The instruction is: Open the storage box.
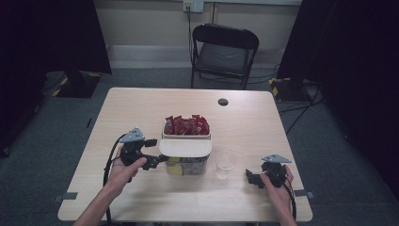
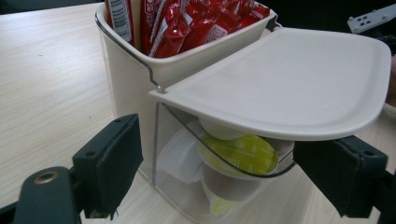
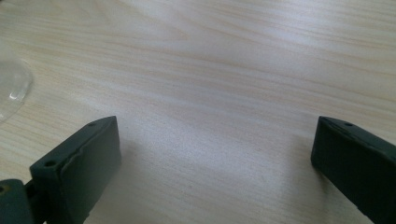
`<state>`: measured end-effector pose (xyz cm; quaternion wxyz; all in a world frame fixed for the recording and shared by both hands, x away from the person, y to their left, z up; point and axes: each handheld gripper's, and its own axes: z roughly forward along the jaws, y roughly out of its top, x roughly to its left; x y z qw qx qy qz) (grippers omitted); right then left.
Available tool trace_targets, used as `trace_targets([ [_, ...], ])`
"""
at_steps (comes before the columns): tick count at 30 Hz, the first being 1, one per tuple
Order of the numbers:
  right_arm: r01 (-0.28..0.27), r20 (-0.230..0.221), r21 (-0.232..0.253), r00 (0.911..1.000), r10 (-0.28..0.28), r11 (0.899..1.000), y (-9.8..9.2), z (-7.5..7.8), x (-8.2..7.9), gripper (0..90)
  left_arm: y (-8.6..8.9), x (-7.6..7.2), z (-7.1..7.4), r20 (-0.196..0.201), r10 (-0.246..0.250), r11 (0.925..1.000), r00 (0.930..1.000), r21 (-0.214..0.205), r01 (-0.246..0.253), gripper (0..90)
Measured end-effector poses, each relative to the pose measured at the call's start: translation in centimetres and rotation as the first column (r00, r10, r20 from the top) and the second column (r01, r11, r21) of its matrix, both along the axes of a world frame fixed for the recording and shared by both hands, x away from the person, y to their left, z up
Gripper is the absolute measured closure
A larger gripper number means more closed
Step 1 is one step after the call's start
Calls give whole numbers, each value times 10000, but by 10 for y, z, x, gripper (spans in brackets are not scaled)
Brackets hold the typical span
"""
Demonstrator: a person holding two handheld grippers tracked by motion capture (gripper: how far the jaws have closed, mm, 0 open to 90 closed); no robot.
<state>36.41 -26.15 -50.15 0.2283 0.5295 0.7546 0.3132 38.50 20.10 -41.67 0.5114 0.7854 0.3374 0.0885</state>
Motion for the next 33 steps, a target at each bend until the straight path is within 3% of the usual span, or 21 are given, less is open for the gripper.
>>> trace_targets([
  [24, -7, 8, 0, 10000, 7, 10000, 0, 0, 0, 11, -1, 6, 4, 41, 182, 9998, 9998, -24, -182, 155],
  [33, -7, 8, 0, 10000, 7, 10000, 0, 0, 0, 11, -1, 11, 13, 158, 229, 9997, 9996, 42, -230, 155],
])
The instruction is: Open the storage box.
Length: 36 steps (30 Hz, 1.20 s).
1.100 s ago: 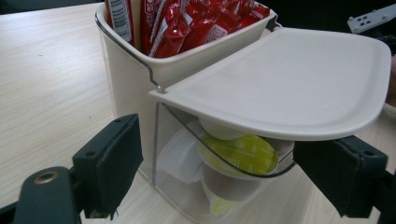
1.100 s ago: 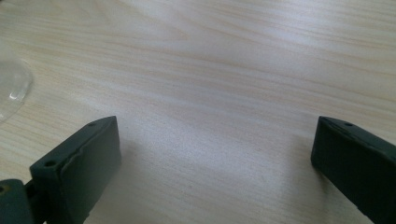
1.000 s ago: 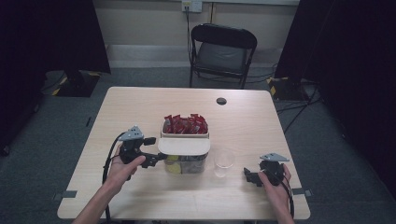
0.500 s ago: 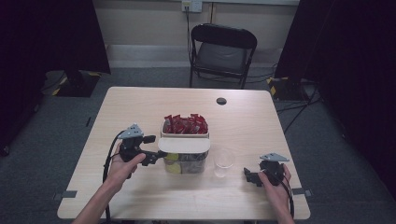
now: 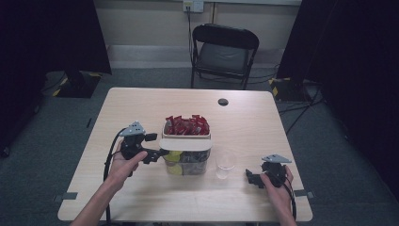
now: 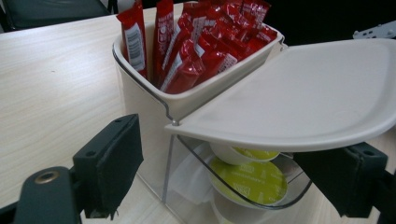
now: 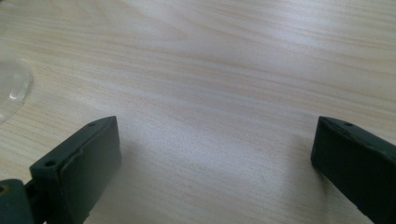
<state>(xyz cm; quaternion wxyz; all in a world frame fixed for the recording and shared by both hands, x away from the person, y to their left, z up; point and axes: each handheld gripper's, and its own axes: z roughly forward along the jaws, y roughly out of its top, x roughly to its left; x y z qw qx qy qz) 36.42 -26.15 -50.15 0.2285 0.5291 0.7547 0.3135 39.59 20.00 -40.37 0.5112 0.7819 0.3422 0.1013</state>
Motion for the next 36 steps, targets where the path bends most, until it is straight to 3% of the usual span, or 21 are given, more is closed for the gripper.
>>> trace_targets([
  [36, 8, -7, -4, 10000, -8, 10000, 0, 0, 0, 10, -5, 20, 11, -155, -85, 9997, 9998, -219, 81, 155],
])
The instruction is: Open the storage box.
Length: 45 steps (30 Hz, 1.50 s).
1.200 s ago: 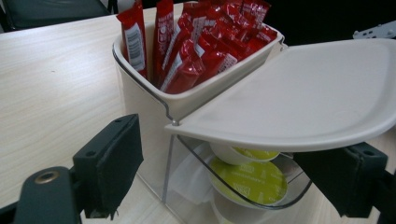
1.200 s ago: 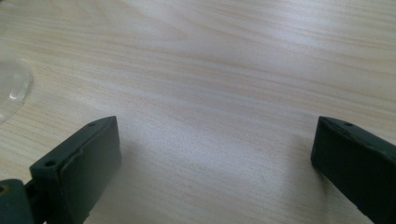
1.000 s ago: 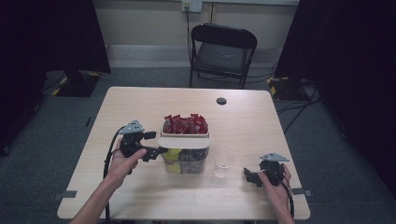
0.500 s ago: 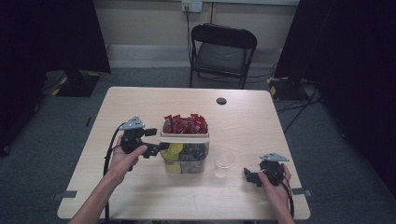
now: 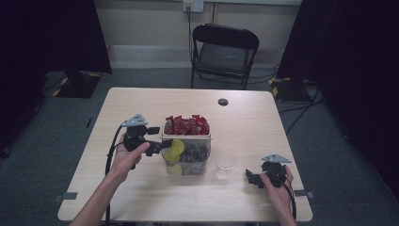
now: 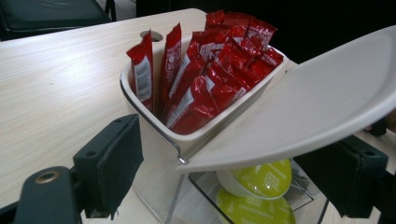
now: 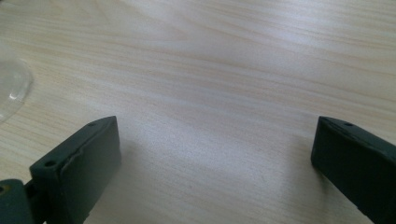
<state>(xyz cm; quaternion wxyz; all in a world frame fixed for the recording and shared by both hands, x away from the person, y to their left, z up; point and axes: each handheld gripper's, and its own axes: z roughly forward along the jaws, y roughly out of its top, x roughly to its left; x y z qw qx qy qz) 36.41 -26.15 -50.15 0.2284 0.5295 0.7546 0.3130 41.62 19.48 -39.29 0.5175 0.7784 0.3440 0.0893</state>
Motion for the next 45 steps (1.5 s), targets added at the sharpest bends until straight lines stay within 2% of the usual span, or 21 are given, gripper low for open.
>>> trace_targets([
  [7, -2, 0, 1, 10000, 2, 10000, 0, 0, 0, 11, -1, 5, 1, -58, 104, 9992, 9999, -375, -106, 157],
  [13, -3, 4, 7, 10000, 3, 10000, 0, 0, 0, 10, -2, 9, 7, 0, 68, 9997, 10000, -218, -68, 156],
  [23, -4, 2, 8, 10000, 4, 10000, 0, 0, 0, 10, 1, 13, 6, -9, 99, 9992, 10000, -386, -99, 155],
  [25, -1, 4, 6, 10000, 1, 10000, 0, 0, 0, 10, 2, 15, 5, -95, 195, 9986, 9998, -489, -199, 156],
  [28, 0, 0, 2, 10000, 0, 10000, 0, 0, 0, 11, 4, 14, 4, 6, 241, 9994, 9997, -254, -241, 156],
  [31, 1, 0, 2, 10000, -1, 10000, 0, 0, 0, 10, 5, 15, 2, -56, 347, 9980, 9994, -532, -349, 156],
  [36, -1, 3, 5, 10000, 1, 10000, 0, 0, 0, 11, 7, 17, 1, -60, 439, 9976, 9990, -537, -442, 156],
  [38, -1, 0, 1, 10000, 1, 10000, 0, 0, 0, 11, 7, 19, 1, -73, 524, 9977, 9986, -416, -527, 156],
  [45, 5, -8, -17, 10000, -5, 10000, 0, 0, 0, 7, 6, 25, -2, -209, 688, 9963, 9974, -493, -698, 155],
])
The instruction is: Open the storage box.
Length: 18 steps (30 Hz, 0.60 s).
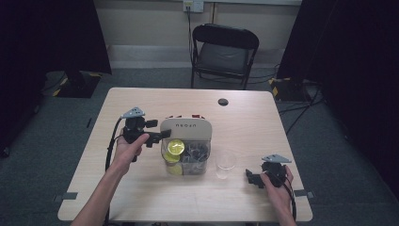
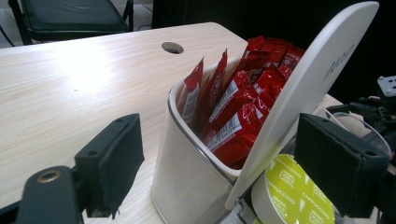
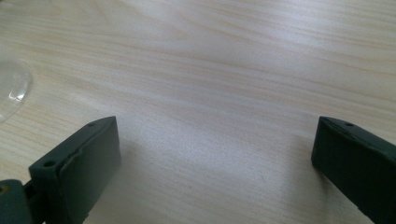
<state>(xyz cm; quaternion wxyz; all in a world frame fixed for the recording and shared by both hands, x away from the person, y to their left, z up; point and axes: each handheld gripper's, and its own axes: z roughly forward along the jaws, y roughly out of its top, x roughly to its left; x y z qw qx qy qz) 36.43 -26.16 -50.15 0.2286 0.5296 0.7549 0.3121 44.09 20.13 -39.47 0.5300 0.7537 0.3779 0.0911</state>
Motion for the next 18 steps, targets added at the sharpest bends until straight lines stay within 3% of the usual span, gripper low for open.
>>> trace_targets([
  [13, -152, 47, 43, 9999, 152, 9999, 1, 0, -1, 31, 0, 0, 0, -110, 55, 9999, 9999, 126, -53, 152],
  [18, -225, 148, 141, 9996, 223, 9996, 1, 3, -3, 156, -1, 1, 0, -187, 11, 9998, 9998, 177, -8, 151],
])
